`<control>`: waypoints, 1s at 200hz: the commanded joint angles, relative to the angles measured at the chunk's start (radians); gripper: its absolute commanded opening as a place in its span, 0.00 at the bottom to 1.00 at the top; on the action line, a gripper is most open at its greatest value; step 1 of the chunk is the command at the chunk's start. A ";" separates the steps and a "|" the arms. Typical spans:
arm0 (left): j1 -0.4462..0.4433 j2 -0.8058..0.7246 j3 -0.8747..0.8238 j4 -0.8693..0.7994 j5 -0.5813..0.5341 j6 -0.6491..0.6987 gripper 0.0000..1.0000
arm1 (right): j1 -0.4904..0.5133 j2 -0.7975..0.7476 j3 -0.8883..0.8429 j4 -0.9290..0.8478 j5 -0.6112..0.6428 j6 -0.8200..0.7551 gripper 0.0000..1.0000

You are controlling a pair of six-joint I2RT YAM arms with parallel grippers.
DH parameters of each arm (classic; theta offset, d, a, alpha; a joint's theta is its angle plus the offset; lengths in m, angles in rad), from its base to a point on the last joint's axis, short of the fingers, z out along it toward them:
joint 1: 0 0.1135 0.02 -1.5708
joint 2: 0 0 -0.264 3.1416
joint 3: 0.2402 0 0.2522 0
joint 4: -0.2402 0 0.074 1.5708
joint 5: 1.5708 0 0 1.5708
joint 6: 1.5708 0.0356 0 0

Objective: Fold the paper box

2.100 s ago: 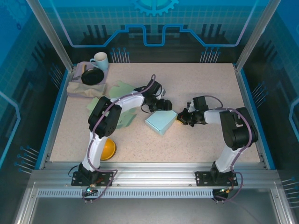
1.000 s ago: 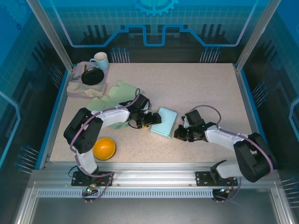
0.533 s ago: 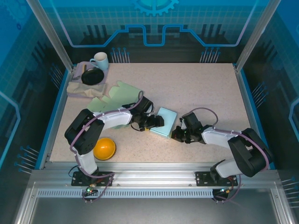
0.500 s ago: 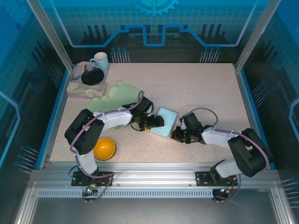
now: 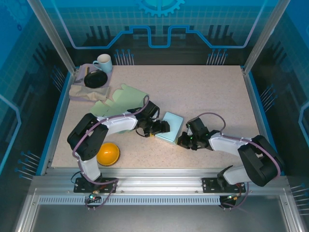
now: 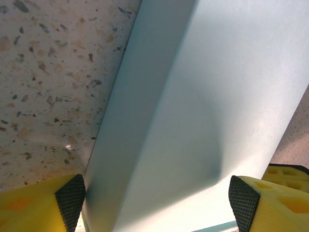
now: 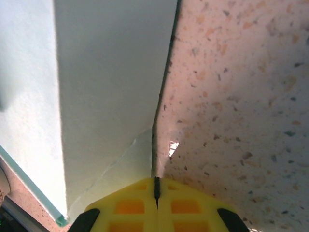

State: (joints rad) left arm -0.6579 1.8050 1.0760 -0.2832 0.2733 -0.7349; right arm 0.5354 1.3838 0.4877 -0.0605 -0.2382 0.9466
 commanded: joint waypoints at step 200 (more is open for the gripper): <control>-0.219 0.036 0.033 0.161 0.118 -0.237 0.81 | 0.043 0.117 -0.010 0.226 -0.040 -0.007 0.00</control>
State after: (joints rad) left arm -0.7631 1.7996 1.0653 -0.2794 0.1707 -0.8803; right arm 0.5556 1.4334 0.4946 -0.0376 -0.2623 0.9684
